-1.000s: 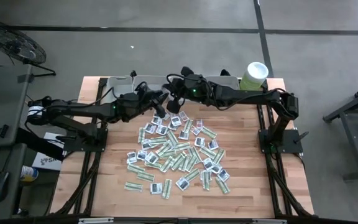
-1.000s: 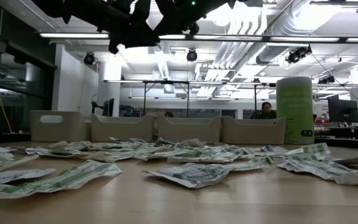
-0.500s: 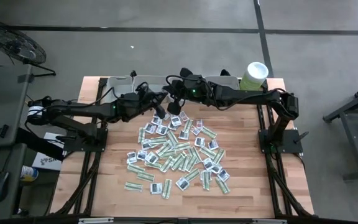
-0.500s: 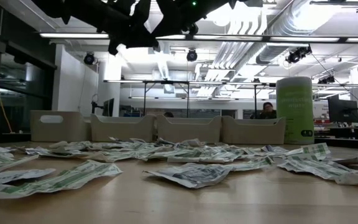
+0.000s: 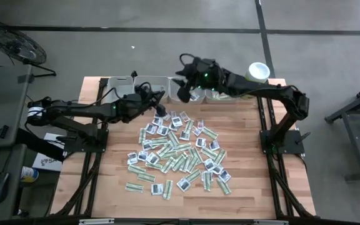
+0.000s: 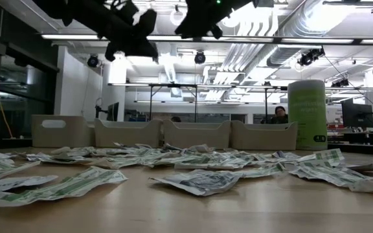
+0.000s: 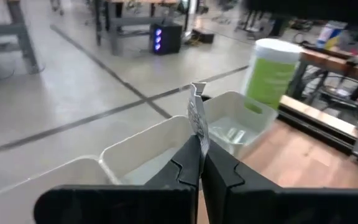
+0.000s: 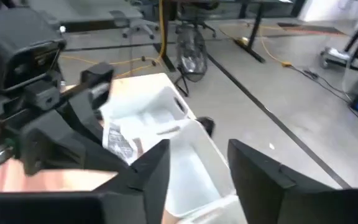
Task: Pick & Place First Aid Supplies
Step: Put the orange ointment pack into the middle left gray bin
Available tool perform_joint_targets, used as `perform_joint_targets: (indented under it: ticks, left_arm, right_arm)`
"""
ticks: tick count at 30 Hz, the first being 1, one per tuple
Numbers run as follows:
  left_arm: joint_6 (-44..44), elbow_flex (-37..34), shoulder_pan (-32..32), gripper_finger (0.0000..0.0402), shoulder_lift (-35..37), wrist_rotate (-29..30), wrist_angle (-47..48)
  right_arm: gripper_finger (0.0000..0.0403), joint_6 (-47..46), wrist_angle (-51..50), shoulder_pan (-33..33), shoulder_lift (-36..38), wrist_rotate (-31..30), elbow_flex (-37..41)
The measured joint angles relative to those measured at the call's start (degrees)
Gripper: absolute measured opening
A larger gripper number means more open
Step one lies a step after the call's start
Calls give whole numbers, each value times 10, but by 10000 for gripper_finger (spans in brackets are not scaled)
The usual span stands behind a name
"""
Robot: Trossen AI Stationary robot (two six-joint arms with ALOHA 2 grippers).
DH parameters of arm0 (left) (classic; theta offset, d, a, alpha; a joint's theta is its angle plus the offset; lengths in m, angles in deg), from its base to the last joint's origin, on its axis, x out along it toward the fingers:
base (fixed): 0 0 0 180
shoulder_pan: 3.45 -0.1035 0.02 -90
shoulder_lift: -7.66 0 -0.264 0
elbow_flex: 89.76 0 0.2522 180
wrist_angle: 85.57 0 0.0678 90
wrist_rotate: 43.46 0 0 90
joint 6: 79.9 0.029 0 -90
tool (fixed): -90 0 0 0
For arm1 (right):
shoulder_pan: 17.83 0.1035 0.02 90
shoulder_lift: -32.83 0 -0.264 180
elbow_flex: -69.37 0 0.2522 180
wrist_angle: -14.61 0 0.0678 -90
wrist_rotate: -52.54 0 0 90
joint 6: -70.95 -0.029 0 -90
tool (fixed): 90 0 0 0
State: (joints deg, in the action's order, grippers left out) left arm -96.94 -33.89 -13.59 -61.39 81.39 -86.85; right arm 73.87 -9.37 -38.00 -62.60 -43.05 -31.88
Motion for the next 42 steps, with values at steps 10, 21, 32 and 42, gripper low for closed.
perform_joint_targets:
  ticks: [10, 21, 32, 42]
  left_arm:
    - [-153, 0, -126, 0, 0, -129, 141]
    - [-212, 0, -280, 0, -2, -293, 216]
    - [-297, 0, -376, 0, -62, -445, 225]
    - [-258, 84, -372, 0, -133, -410, 287]
  right_arm:
    - [201, -16, -126, -86, 41, 4, 0]
    - [198, -19, -218, -153, 39, 103, 13]
    - [193, -10, -217, -170, 39, 103, 13]
    - [193, -10, -227, -169, 39, 104, 13]
